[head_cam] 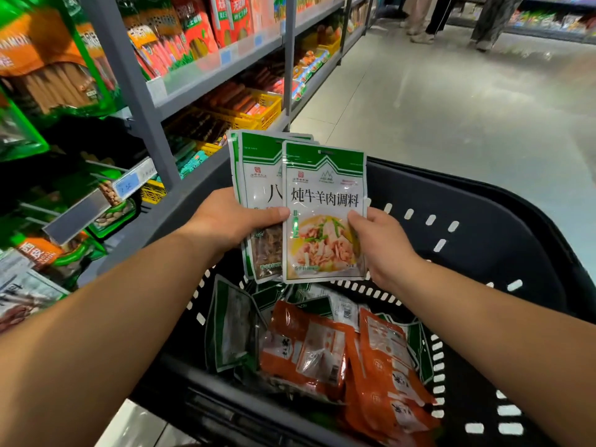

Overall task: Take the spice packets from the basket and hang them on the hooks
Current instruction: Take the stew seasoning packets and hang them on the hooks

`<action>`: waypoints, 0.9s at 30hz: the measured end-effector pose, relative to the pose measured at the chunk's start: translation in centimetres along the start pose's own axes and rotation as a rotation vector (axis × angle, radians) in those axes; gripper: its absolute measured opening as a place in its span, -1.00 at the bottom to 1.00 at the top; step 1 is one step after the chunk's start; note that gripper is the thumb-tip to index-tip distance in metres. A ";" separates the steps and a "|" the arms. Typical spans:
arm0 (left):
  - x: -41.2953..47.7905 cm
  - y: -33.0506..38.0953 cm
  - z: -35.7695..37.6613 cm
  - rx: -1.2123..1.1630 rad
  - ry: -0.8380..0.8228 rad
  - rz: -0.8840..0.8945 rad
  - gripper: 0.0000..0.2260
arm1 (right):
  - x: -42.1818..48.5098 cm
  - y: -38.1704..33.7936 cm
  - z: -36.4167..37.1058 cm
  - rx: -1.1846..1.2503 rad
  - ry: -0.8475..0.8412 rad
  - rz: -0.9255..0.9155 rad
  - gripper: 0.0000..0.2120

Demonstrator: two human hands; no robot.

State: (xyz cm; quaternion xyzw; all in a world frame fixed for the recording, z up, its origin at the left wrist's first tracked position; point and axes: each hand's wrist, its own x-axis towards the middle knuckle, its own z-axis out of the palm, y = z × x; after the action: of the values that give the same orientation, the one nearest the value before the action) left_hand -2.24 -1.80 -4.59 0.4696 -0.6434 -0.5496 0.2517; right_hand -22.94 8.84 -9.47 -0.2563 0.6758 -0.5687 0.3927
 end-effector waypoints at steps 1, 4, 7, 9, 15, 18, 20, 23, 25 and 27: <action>-0.1 0.1 0.0 -0.005 -0.013 0.001 -0.77 | -0.1 0.0 0.3 0.008 -0.017 -0.007 -0.79; -0.3 0.3 -0.1 -0.031 -0.037 0.003 -0.73 | -0.1 0.1 1.0 0.017 -0.014 -0.008 -0.79; -0.5 0.4 0.0 -0.016 -0.094 0.009 -0.70 | -0.3 0.3 1.5 0.011 0.002 -0.027 -0.81; -0.6 0.4 0.1 -0.003 -0.135 0.007 -0.66 | -0.4 0.2 1.7 0.006 0.013 -0.036 -0.81; -0.8 0.5 0.3 -0.018 -0.157 -0.019 -0.64 | -0.9 -0.3 2.0 -0.024 -0.032 -0.080 -0.80; -0.7 0.4 0.2 -0.003 -0.096 -0.035 -0.67 | -1.0 -0.5 1.9 -0.121 -0.062 -0.128 -0.70; -0.6 0.4 0.1 -0.001 -0.055 -0.029 -0.68 | -1.1 -0.5 1.8 -0.179 -0.094 -0.151 -0.70; -0.4 0.4 -0.1 0.043 0.004 -0.007 -0.70 | -1.1 0.0 1.5 -0.234 -0.149 -0.144 -0.72; -0.2 0.2 -0.4 0.087 0.062 0.003 -0.70 | -0.8 1.0 1.2 -0.293 -0.161 -0.119 -0.65; -0.2 0.3 -0.6 0.121 0.120 0.019 -0.71 | -0.2 2.5 0.8 -0.388 -0.175 -0.068 -0.60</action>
State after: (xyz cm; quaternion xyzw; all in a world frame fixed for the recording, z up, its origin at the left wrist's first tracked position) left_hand -1.76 -1.98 -4.08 0.5099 -0.6636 -0.4784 0.2660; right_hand -21.92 9.15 -11.91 -0.3980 0.7271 -0.4163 0.3737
